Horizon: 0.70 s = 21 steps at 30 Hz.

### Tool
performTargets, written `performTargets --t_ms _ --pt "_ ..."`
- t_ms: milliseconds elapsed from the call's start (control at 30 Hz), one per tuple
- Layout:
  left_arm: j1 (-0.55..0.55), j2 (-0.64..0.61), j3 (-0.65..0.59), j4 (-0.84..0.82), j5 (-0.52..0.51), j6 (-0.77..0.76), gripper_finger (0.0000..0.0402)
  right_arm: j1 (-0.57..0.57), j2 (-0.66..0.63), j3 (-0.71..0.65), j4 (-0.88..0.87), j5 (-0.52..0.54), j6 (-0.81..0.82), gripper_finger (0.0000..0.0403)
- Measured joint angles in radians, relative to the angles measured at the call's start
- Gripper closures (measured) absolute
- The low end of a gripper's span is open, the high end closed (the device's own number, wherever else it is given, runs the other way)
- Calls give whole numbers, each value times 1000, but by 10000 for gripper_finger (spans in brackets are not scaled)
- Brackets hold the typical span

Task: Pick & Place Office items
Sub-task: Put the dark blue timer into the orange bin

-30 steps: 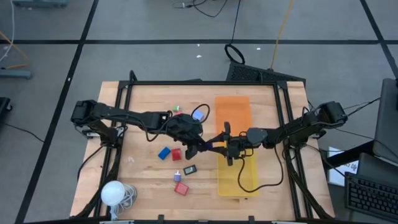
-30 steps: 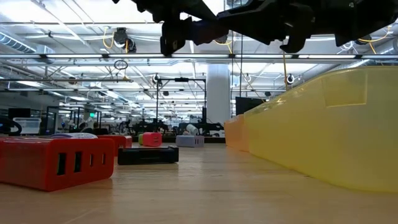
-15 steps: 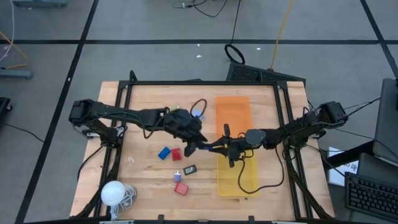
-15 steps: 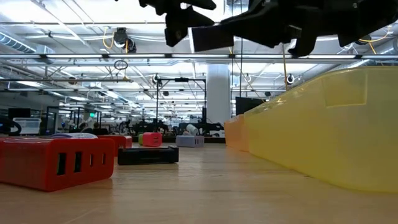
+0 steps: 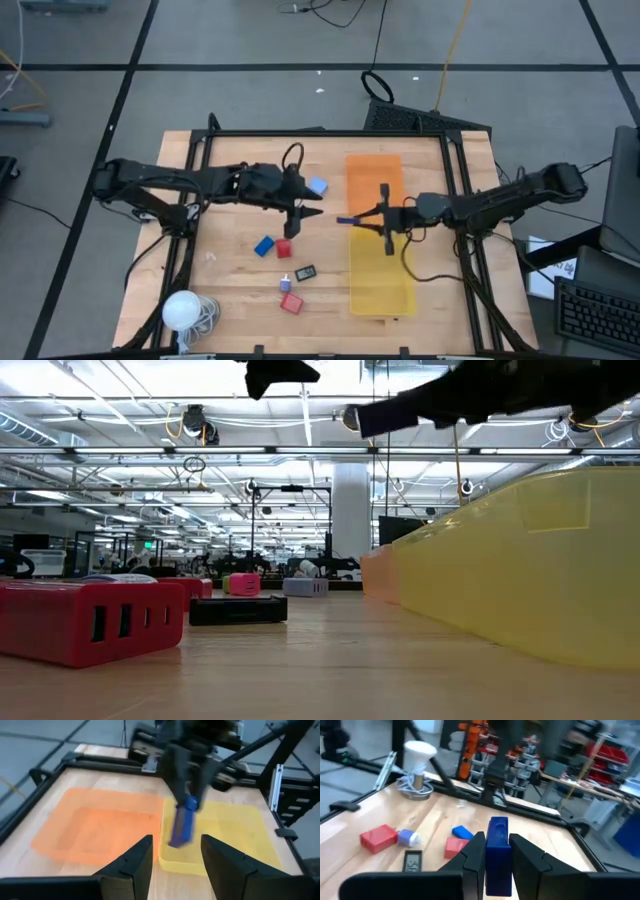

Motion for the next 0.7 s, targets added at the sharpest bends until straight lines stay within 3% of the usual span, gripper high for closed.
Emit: performTargets --t_ms 200,467,700 --pt "-4 1 -182 274 -19 35 232 -88 -108 -129 -3 103 112 347" --pt "88 1 -415 617 -48 -17 231 -212 -117 -244 26 109 220 347" --pt "136 1 -523 717 -123 -145 231 -322 -117 -363 132 105 284 347"
